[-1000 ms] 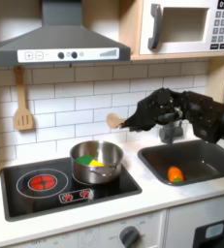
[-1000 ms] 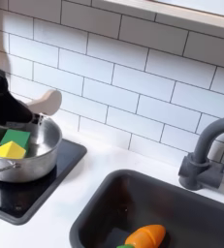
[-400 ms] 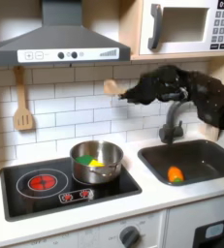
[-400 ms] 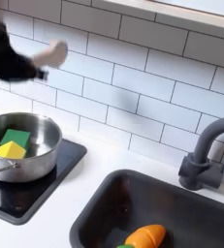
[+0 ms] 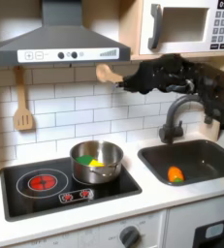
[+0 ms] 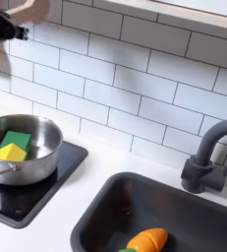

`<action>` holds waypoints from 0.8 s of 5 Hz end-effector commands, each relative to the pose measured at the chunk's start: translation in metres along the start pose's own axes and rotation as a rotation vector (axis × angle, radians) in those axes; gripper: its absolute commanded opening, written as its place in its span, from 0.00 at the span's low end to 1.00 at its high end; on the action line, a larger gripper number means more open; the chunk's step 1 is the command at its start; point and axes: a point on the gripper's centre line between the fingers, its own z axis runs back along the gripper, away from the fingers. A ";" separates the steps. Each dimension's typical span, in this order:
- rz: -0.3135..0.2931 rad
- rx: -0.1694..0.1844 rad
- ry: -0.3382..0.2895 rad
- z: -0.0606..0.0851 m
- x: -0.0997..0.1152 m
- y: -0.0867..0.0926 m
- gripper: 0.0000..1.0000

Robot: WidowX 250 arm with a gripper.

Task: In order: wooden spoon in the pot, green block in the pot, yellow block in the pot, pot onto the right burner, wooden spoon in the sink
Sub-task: 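Take the wooden spoon out of the pot and put it in the sink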

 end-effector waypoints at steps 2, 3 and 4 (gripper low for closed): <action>0.012 -0.230 0.277 -0.034 -0.062 -0.054 0.00; 0.045 -0.343 0.421 -0.041 -0.079 -0.075 0.00; 0.052 -0.410 0.549 -0.046 -0.111 -0.086 0.00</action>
